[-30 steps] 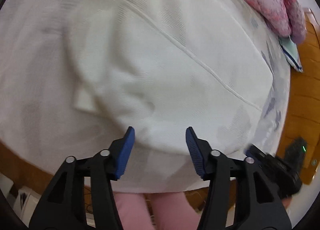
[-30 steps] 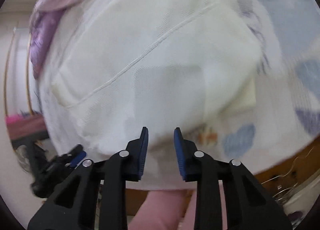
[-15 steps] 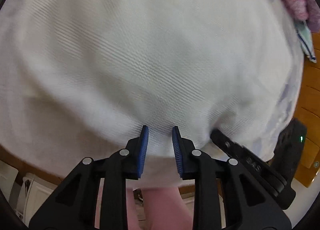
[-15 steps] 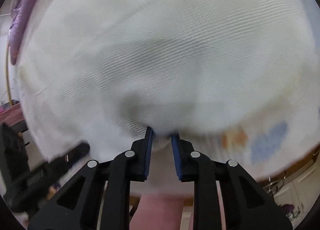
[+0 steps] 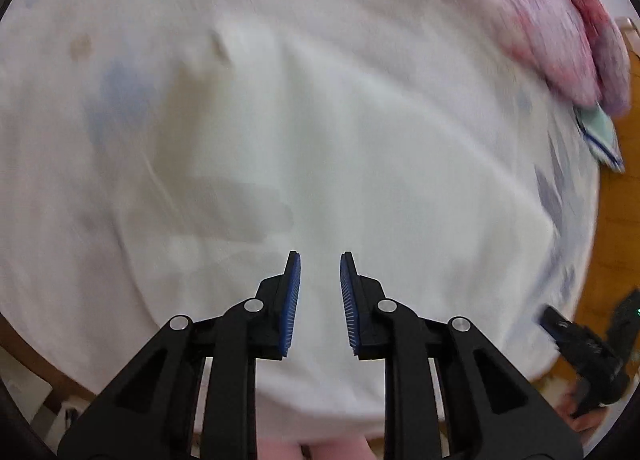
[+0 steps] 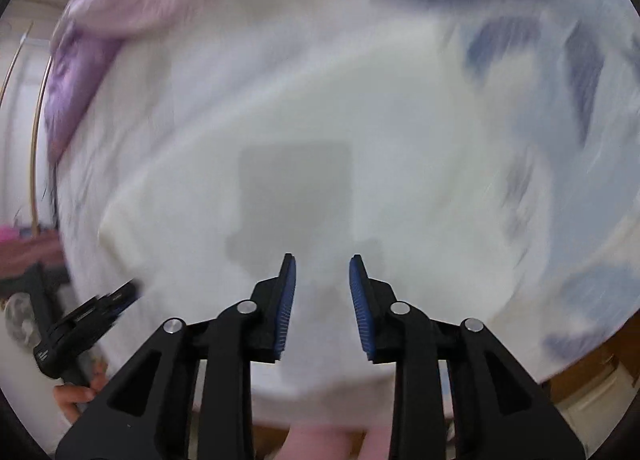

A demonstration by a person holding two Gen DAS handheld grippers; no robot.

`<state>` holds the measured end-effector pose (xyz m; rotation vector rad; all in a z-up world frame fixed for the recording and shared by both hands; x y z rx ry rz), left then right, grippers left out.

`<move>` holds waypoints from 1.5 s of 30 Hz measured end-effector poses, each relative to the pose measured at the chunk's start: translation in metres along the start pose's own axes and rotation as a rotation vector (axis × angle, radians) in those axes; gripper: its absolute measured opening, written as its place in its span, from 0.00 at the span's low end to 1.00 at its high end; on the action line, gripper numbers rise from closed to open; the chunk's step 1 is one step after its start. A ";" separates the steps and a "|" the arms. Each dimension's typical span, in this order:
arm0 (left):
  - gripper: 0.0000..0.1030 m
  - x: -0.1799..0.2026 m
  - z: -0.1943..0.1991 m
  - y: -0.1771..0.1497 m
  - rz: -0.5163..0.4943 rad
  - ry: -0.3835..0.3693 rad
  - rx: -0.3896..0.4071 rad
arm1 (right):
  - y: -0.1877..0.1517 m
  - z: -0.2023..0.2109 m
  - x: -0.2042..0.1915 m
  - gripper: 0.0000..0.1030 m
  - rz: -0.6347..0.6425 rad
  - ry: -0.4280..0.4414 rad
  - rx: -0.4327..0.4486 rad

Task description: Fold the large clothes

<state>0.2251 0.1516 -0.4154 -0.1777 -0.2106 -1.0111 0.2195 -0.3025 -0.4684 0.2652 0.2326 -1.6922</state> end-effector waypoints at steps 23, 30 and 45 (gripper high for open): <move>0.21 -0.027 -0.036 0.133 0.058 0.165 -0.021 | 0.131 -0.094 0.068 0.39 -0.324 -0.214 -0.055; 0.20 0.036 -0.005 0.085 0.009 -0.194 0.159 | 0.087 -0.091 -0.080 0.28 -0.006 0.138 0.216; 0.02 -0.084 -0.014 0.043 -0.063 0.128 0.264 | 0.058 -0.091 0.043 0.07 0.093 -0.235 0.170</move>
Point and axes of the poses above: each gripper's, at about its wrist camera, not at the fingertips, and z roughly against the way its jaws point, x to its right, y to its top, the point moved 1 cm from there along -z, roughly the way its jaws point, and after that the axes turned 4 degrees about z, right-handed, at the moved point
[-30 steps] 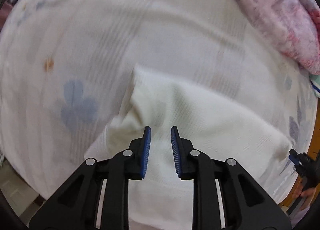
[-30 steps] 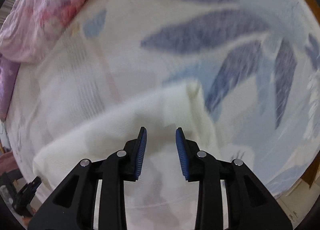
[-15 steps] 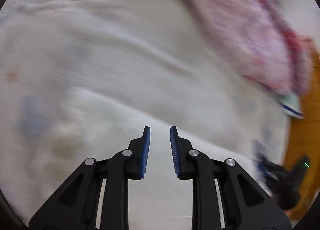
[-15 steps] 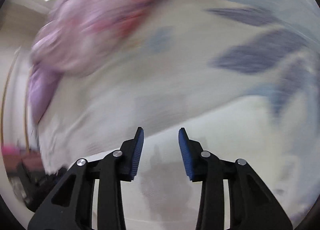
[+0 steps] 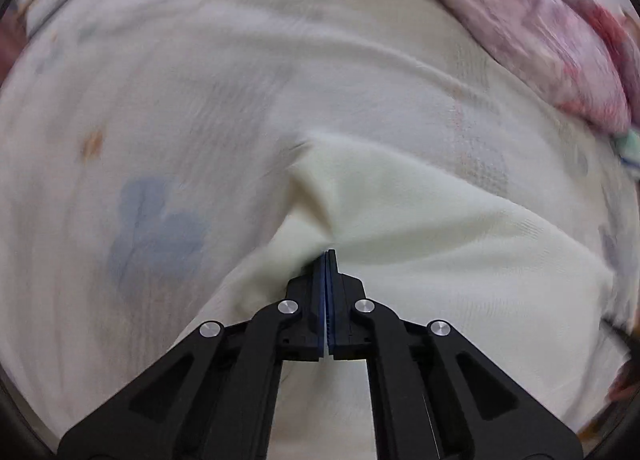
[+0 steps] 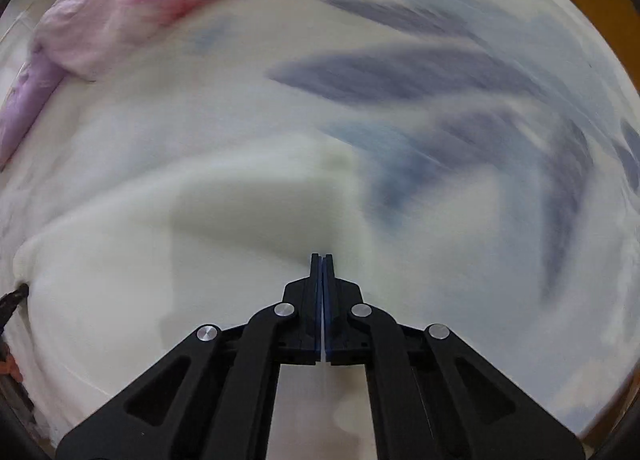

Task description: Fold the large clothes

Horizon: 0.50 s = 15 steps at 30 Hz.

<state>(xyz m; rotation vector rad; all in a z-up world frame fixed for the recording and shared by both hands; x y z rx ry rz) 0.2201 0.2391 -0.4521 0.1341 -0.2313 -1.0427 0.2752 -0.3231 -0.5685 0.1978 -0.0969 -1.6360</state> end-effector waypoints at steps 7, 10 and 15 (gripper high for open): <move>0.03 0.032 0.029 -0.070 -0.104 -0.044 -0.060 | -0.043 0.046 -0.065 0.07 -0.007 0.220 0.032; 0.02 0.042 -0.004 -0.122 -0.062 -0.010 -0.198 | -0.072 0.014 -0.115 0.07 -0.005 0.295 -0.096; 0.02 0.028 0.017 -0.181 -0.045 0.016 -0.302 | -0.147 -0.006 -0.138 0.06 0.008 0.264 -0.260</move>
Point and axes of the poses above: each gripper's, at about its wrist camera, not at the fingertips, and z roughly against the way its jaws point, x to its right, y to its top, the point moved 1 cm from there along -z, roughly the way its jaws point, and after that the axes turned 4 degrees about z, right-handed, at the moved point
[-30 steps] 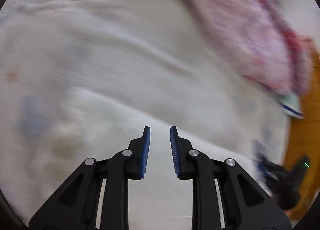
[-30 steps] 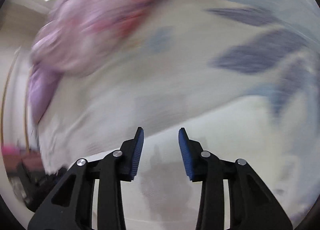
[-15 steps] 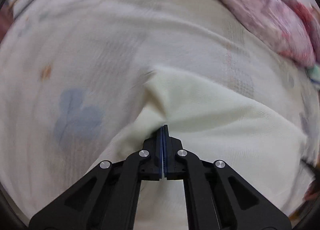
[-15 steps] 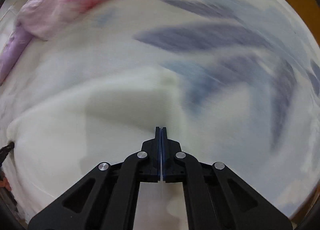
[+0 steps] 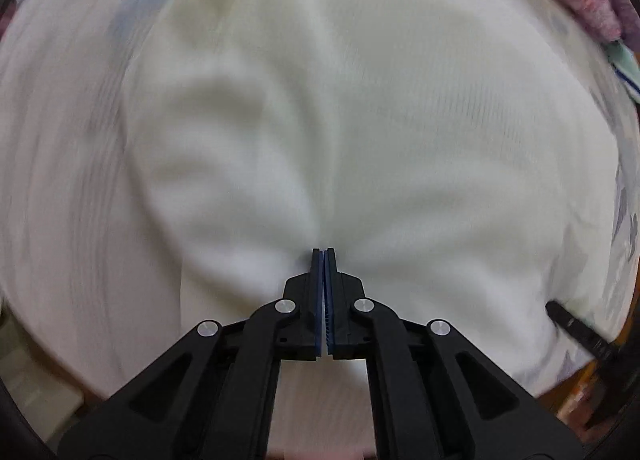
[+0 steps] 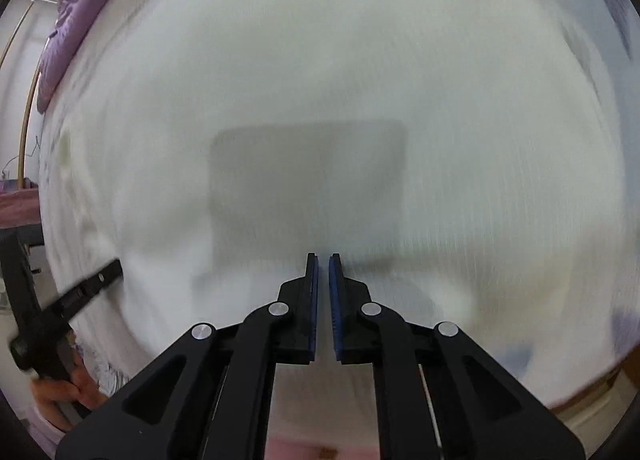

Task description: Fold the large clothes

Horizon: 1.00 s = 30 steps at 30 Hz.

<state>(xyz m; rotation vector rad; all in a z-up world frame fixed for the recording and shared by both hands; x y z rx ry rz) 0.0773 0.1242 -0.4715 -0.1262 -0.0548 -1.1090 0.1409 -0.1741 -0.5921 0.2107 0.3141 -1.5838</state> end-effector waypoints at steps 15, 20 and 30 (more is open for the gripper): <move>0.68 0.051 0.068 0.015 -0.114 0.082 0.080 | 0.018 0.125 -0.018 0.75 -0.011 0.128 0.157; 0.68 0.077 0.080 0.047 -0.155 0.073 0.094 | 0.037 0.169 0.012 0.75 0.000 0.242 0.251; 0.73 0.126 0.080 0.100 -0.257 0.148 0.142 | 0.132 0.171 0.103 0.78 0.097 0.230 0.298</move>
Point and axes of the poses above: each gripper's, at about its wrist camera, not at the fingertips, and z roughly against the way its jaws point, x to its right, y to its top, the point moved 1 cm from there along -z, roughly the way its jaws point, and after that the axes turned 4 degrees about z, right-handed, at the moved point
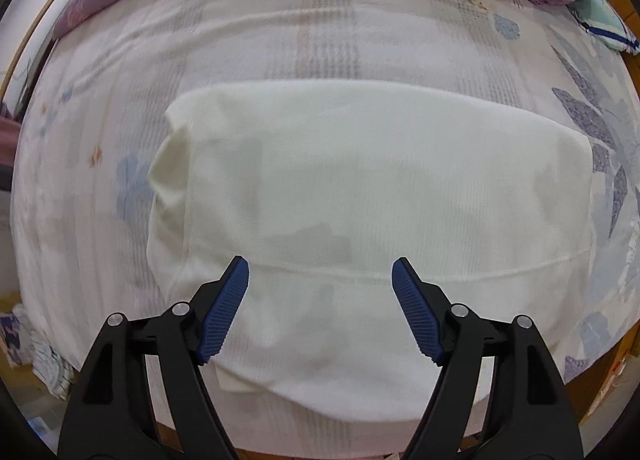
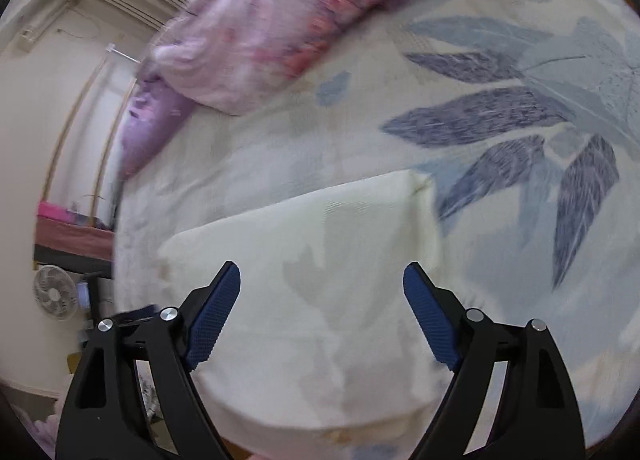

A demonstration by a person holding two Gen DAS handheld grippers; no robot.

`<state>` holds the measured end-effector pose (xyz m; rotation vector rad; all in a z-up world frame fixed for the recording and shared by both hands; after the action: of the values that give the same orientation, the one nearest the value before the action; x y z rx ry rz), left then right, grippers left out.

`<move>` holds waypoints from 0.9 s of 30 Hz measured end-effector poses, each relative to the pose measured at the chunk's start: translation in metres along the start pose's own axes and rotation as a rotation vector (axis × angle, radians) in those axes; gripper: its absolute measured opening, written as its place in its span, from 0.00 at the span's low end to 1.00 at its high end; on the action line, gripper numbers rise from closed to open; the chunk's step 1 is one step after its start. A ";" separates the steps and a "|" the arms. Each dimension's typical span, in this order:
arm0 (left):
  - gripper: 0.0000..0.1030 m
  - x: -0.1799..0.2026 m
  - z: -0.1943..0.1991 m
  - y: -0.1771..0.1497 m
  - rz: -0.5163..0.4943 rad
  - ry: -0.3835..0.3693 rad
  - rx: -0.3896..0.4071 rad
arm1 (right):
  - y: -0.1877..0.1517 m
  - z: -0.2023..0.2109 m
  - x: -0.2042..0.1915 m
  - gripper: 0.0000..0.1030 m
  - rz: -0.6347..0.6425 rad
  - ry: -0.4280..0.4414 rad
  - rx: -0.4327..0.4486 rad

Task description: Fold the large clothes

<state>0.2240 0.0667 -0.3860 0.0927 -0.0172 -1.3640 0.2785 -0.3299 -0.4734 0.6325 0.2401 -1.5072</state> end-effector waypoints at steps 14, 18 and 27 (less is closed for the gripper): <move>0.74 0.046 -0.018 0.053 0.041 -0.046 0.023 | 0.053 -0.135 0.107 0.92 -0.205 0.310 -0.131; 0.74 0.042 -0.027 0.051 0.113 -0.086 -0.018 | 0.005 -0.130 0.110 0.85 -0.339 0.515 -0.251; 0.63 0.050 -0.026 0.062 0.139 -0.160 -0.043 | -0.097 -0.091 0.099 0.32 -0.544 0.251 -0.280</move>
<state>0.2968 0.0323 -0.4089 -0.0527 -0.1263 -1.2294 0.2128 -0.3601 -0.6226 0.5520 0.8555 -1.8629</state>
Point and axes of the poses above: each gripper's, at about its wrist camera, not at the fingertips, and z roughly against the way its jaws point, x to its right, y to its top, the point moved 1 cm from there along -z, roughly the way its jaws point, and after that the axes turned 4 degrees about z, right-handed, at the moved point
